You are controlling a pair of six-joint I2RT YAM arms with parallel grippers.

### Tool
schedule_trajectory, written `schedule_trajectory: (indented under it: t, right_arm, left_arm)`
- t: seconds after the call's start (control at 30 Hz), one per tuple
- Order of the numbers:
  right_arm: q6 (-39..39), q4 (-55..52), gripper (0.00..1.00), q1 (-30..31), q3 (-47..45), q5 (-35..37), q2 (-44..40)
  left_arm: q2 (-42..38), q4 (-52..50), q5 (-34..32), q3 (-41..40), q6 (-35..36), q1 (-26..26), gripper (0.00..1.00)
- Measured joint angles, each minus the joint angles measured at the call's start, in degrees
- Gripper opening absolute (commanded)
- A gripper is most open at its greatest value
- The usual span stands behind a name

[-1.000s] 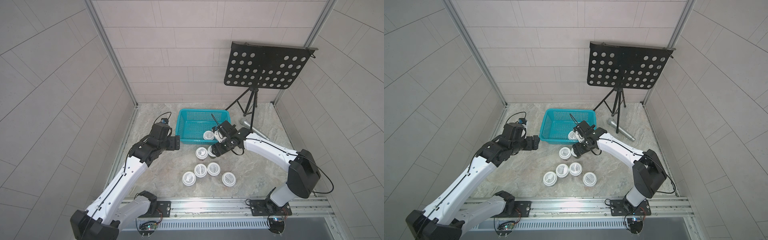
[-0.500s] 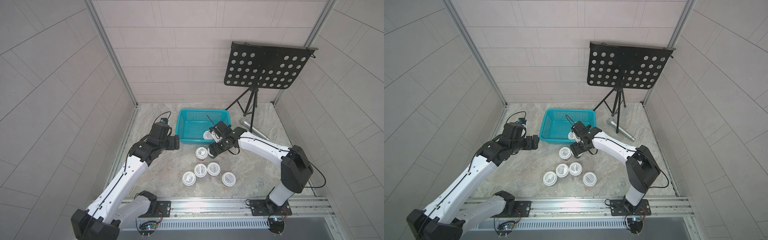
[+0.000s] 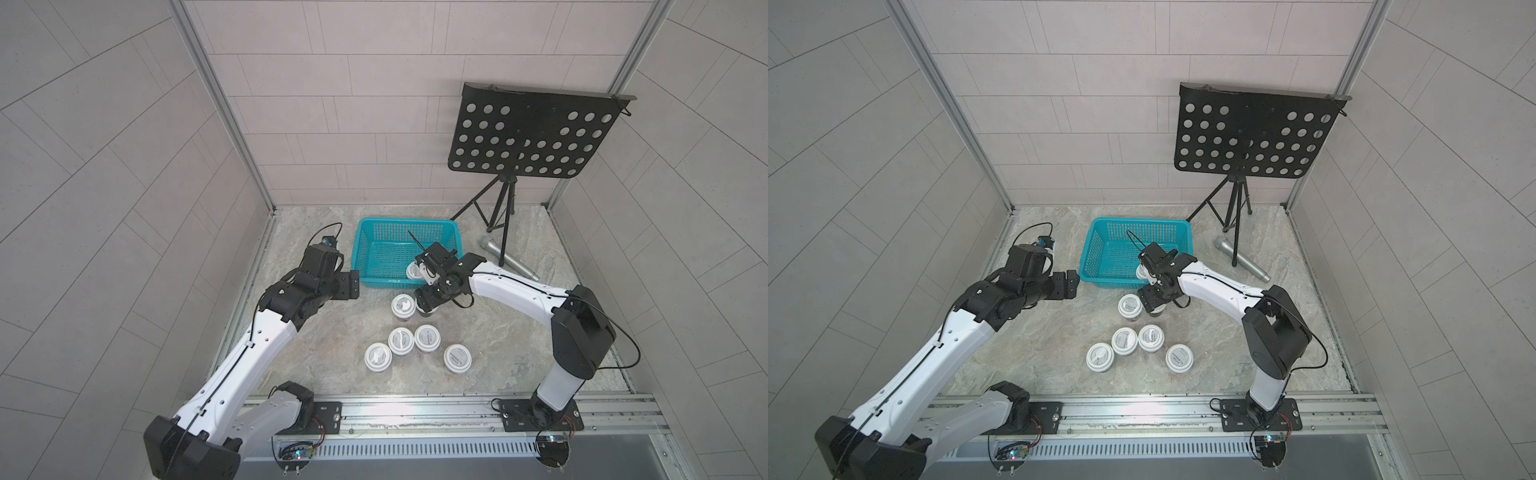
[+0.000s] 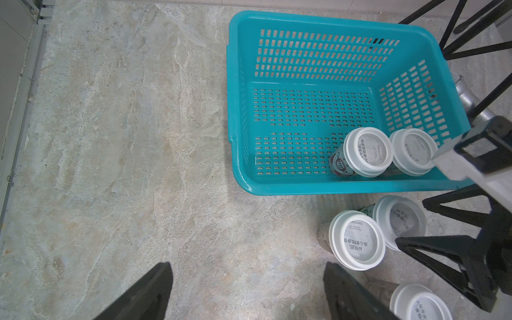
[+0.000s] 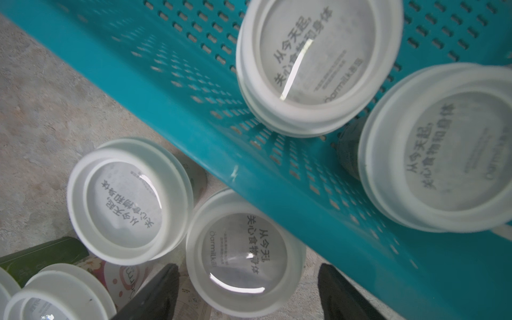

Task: Put the yogurt in the basket
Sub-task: Pick up the yogurt from the center of the board.

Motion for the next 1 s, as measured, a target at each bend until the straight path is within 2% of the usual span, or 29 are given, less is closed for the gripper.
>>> schedule_trajectory:
  t: [0.83, 1.0]
  right_arm:
    - [0.17, -0.44, 0.75, 0.79, 1.38, 2.12, 2.82]
    - [0.20, -0.46, 0.68, 0.87, 1.40, 2.62, 2.82]
  left_arm:
    - [0.13, 0.02, 1.09, 0.00, 0.20, 0.28, 0.92]
    - [0.15, 0.02, 1.18, 0.00, 0.20, 0.31, 0.92]
